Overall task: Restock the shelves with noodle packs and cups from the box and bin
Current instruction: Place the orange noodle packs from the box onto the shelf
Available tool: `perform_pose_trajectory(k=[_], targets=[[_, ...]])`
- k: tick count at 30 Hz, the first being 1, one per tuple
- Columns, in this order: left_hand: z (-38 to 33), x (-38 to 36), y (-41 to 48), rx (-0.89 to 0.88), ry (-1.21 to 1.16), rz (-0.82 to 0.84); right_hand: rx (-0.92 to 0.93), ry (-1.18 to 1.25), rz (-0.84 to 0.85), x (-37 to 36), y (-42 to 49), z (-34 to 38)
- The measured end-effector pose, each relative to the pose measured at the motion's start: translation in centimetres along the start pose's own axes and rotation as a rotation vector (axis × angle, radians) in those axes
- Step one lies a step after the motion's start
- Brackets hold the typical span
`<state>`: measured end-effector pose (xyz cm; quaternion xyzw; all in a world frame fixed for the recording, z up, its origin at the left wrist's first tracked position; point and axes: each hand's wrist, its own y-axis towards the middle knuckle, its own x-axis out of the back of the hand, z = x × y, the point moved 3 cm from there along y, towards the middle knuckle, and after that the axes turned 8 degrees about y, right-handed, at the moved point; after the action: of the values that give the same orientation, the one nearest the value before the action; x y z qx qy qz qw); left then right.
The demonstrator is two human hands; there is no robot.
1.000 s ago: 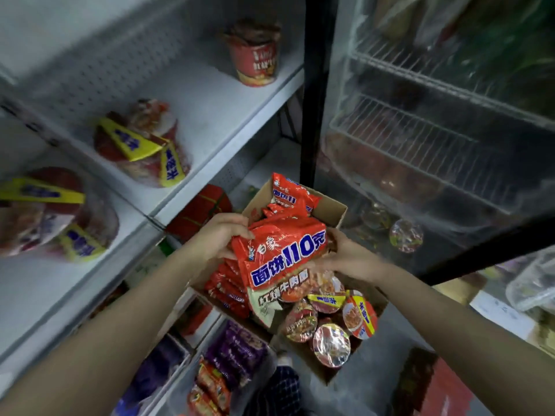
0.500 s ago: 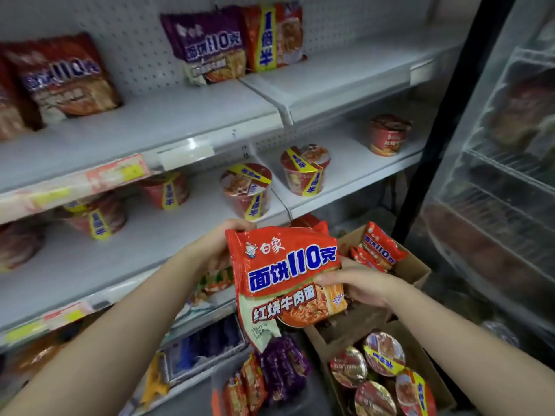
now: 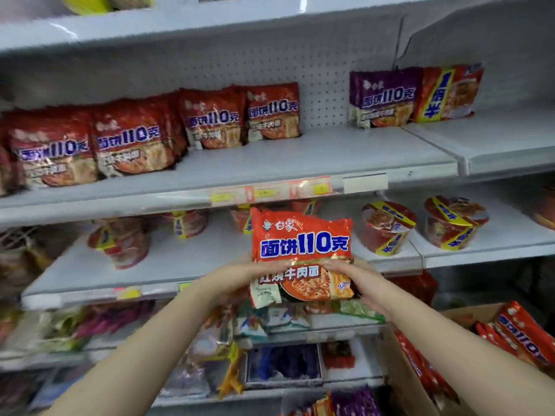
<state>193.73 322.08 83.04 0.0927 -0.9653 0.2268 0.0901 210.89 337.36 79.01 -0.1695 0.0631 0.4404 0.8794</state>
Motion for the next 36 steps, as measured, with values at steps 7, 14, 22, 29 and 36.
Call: perform_pose_trajectory(k=[7,14,22,29,36], targets=[[0.7,13.9,-6.6,-0.197,0.123,-0.197,0.032,-0.147,0.161,-14.2,5.4,2.4],[-3.0,23.2,-10.4,-0.369,0.131,-0.242,0.235,-0.39,0.228,-22.6,7.3,10.5],[-8.7,29.4,-4.9,-0.477,0.223,-0.358,0.437,-0.422,0.029,-23.6,12.4,17.9],[-10.6,31.8,1.6,-0.463,0.332,-0.439,0.494,-0.54,-0.016,-20.9,19.0,19.8],[-10.9,32.7,8.6,-0.417,0.38,-0.611,0.527,-0.826,-0.027,-18.0,26.6,20.2]])
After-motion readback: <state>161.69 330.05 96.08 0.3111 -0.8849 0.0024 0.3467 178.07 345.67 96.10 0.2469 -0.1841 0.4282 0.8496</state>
